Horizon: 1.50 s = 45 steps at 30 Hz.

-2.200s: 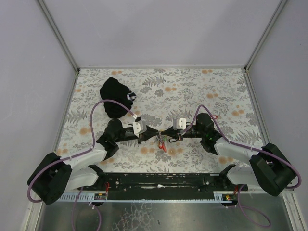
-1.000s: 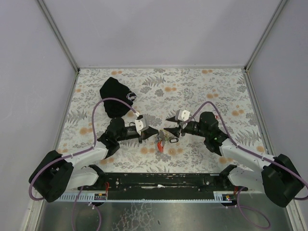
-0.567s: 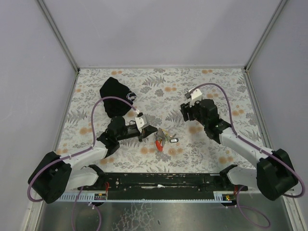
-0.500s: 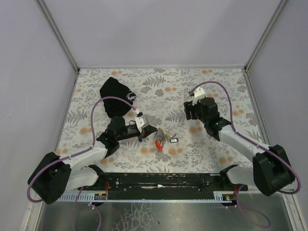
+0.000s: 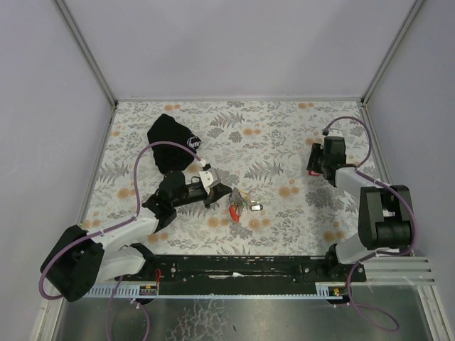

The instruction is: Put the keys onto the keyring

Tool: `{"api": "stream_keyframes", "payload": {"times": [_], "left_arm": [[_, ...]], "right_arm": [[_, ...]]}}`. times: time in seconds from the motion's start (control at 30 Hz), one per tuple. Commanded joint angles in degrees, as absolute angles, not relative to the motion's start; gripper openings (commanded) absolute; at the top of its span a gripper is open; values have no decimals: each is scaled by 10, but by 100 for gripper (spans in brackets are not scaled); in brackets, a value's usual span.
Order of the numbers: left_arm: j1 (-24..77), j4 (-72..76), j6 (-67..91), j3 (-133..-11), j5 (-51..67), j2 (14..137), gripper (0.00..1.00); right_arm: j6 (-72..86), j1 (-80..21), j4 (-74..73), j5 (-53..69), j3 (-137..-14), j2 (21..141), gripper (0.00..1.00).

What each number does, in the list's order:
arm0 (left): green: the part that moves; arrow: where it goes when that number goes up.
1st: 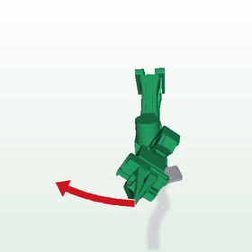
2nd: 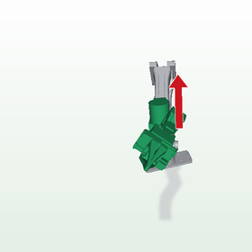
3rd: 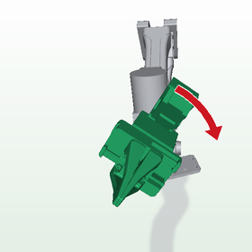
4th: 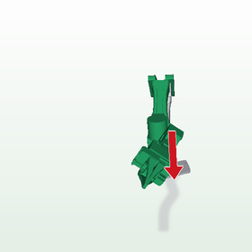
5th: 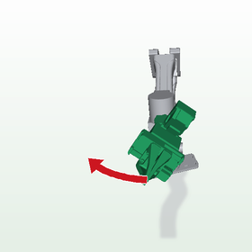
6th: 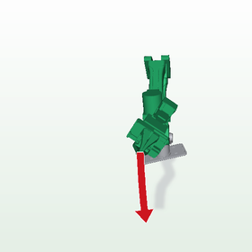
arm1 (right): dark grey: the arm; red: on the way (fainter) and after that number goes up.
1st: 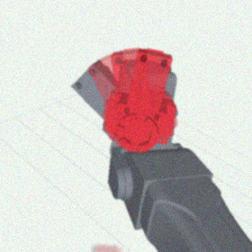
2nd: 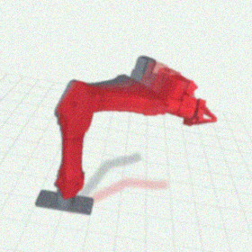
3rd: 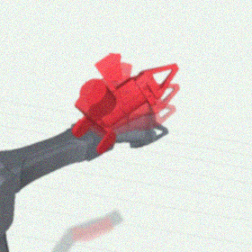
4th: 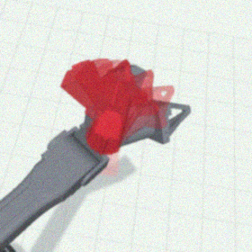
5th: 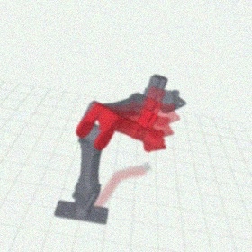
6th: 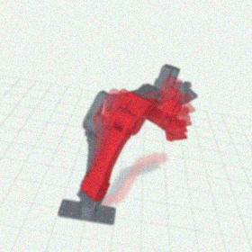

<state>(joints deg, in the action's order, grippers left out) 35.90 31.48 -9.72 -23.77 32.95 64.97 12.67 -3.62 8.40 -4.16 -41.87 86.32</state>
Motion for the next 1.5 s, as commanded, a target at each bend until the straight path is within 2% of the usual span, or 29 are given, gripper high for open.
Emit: {"api": "stream_keyframes", "payload": {"times": [0.0, 0.3, 0.63, 0.73, 0.93, 1.03, 1.27, 1.47], "left_arm": [[356, 328, -94, -258, 325, 649, 0], [357, 327, -94, -262, 328, 656, 0], [357, 327, -92, -261, 326, 650, 0], [357, 328, -92, -259, 327, 646, 0], [357, 328, -90, -257, 327, 639, 0], [357, 326, -89, -256, 325, 636, 0], [358, 329, -87, -256, 325, 635, 0], [359, 328, -84, -254, 322, 633, 0]], "right_arm": [[158, 0, 70, -9, -456, 896, 50], [145, 23, -9, 13, -503, 948, 46], [149, 20, -64, 95, -505, 978, 23], [148, 0, -81, 105, -491, 961, 21], [151, -90, -111, 115, -468, 914, 21], [153, -117, -125, 100, -466, 877, 25], [129, -109, -147, -85, -473, 815, 42], [135, -50, -125, -64, -479, 856, 51]]}}
